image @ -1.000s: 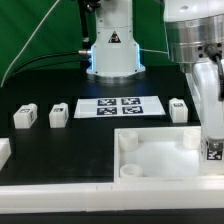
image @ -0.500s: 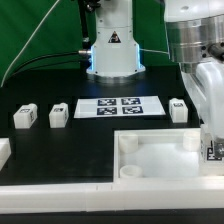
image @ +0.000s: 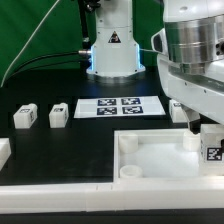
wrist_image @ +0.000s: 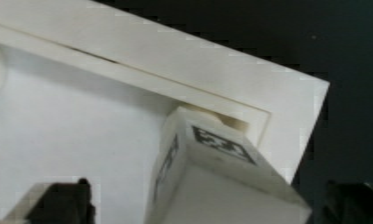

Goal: Assemble one leg

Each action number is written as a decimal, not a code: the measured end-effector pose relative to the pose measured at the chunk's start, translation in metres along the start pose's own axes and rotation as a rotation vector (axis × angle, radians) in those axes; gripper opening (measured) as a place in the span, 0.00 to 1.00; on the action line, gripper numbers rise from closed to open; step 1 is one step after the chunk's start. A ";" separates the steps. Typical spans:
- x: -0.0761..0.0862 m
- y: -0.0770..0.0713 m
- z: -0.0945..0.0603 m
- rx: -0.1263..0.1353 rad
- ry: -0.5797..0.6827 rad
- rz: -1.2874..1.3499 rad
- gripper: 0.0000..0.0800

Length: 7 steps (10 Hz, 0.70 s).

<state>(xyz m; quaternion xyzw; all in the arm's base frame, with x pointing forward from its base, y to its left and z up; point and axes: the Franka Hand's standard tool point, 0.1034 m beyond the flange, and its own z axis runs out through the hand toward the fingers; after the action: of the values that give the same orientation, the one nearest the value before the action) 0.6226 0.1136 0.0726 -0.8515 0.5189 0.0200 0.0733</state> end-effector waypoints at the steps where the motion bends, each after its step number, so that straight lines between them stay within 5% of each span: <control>1: 0.000 0.000 0.000 0.001 0.000 -0.113 0.81; 7: 0.001 0.000 0.000 -0.009 0.008 -0.731 0.81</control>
Offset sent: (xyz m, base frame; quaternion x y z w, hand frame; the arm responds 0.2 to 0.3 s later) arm 0.0017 0.0018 0.0009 -0.0096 0.0061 -0.2773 0.9607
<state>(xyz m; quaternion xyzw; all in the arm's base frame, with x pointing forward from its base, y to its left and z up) 0.6231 0.1125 0.0728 -0.9811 0.1803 -0.0085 0.0699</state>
